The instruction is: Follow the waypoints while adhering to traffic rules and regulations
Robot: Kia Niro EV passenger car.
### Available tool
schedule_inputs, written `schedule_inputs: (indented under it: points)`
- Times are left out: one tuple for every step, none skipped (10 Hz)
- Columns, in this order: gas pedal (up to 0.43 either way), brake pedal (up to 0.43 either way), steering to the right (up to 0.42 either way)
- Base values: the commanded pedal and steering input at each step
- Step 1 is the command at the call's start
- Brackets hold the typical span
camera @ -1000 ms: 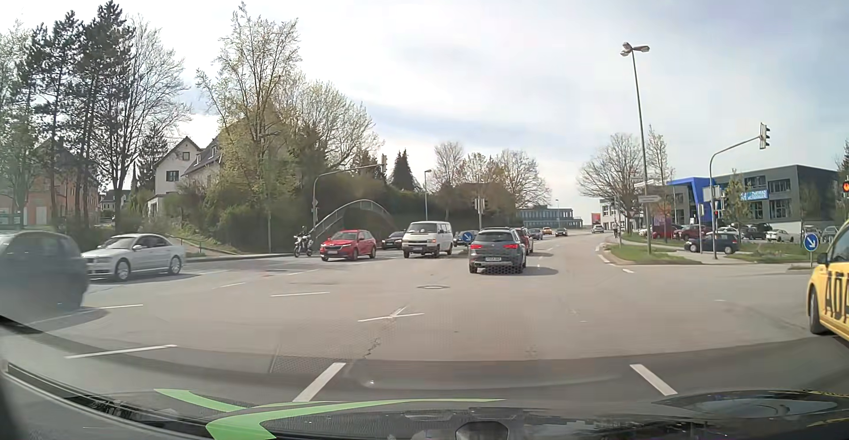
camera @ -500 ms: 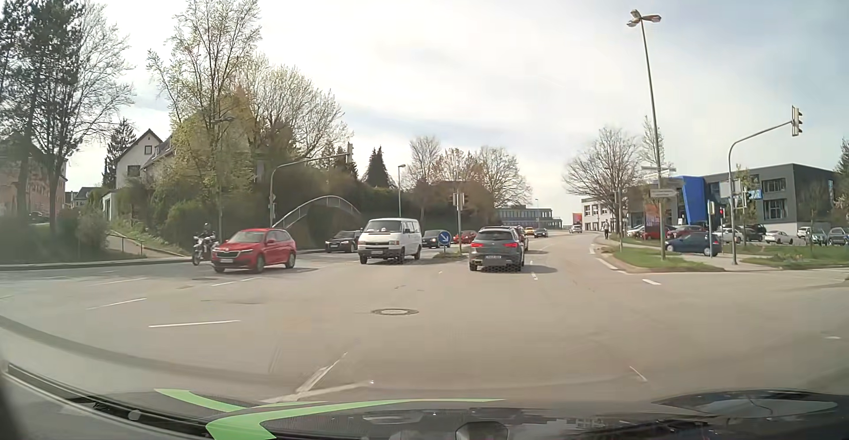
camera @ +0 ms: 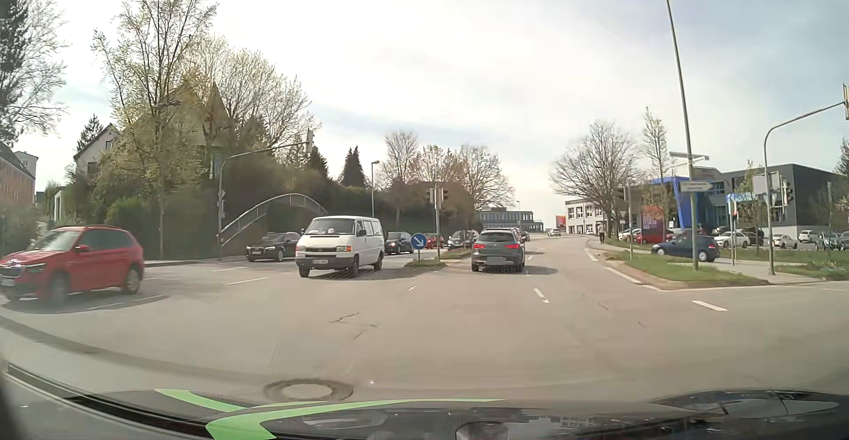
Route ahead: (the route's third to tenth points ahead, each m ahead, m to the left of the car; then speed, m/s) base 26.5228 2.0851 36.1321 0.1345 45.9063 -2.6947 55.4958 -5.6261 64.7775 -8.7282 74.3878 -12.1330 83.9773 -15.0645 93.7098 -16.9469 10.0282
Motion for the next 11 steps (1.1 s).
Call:
schedule_inputs:
  points:
    - [0.28, 0.0, 0.035]
    - [0.28, 0.0, 0.035]
    - [0.28, 0.0, 0.036]
    - [0.28, 0.0, 0.036]
    - [0.28, 0.0, 0.036]
    - [0.28, 0.0, 0.036]
    - [0.28, 0.0, 0.036]
    - [0.28, 0.0, 0.036]
    - [0.28, 0.0, 0.036]
    - [0.28, 0.0, 0.036]
    - [0.28, 0.0, 0.036]
